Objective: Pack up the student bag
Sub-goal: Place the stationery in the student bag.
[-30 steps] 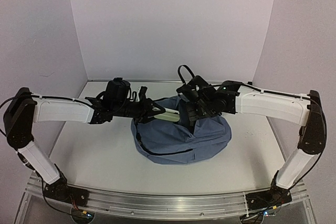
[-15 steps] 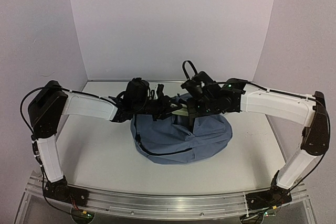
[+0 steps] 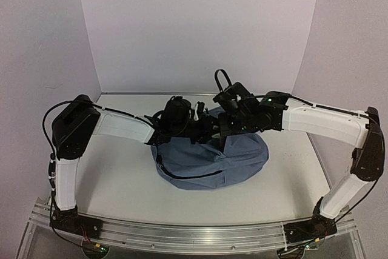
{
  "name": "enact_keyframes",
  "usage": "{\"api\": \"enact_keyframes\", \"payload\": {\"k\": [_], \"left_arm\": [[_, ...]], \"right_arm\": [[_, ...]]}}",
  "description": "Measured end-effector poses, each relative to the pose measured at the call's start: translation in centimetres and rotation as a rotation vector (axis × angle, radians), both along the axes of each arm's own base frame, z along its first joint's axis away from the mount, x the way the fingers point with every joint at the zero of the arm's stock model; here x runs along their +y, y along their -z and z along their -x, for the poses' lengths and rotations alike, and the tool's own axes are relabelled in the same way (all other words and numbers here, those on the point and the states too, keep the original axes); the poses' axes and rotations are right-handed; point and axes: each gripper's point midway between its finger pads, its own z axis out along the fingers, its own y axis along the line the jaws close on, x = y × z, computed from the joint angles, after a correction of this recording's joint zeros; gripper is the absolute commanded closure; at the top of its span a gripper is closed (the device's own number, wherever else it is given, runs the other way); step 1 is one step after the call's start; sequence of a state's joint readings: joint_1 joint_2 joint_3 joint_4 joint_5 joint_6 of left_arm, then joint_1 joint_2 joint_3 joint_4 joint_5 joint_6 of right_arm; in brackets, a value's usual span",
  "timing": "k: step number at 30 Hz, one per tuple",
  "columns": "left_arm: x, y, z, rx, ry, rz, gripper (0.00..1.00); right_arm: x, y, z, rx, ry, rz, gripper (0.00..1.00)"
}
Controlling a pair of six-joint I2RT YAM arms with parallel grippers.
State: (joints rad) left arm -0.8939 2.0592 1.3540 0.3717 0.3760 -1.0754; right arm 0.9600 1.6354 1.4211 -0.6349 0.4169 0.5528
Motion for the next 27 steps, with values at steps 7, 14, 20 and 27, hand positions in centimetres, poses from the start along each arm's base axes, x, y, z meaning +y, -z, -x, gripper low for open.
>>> {"api": "enact_keyframes", "payload": {"k": [7, 14, 20, 27], "left_arm": [[0.8, 0.8, 0.3, -0.035, -0.009, -0.099, 0.33], [1.1, 0.9, 1.2, -0.071, -0.021, -0.186, 0.3], [2.1, 1.0, 1.8, -0.078, -0.051, -0.27, 0.31], [2.5, 1.3, 2.2, -0.093, -0.072, -0.357, 0.34]], "right_arm": [[-0.1, -0.4, 0.1, -0.008, 0.002, -0.017, 1.0], [-0.1, -0.5, 0.2, -0.007, 0.001, -0.022, 1.0], [-0.1, -0.5, 0.2, -0.007, 0.001, -0.028, 1.0], [0.0, -0.5, 0.2, -0.005, -0.001, -0.03, 1.0]]}}
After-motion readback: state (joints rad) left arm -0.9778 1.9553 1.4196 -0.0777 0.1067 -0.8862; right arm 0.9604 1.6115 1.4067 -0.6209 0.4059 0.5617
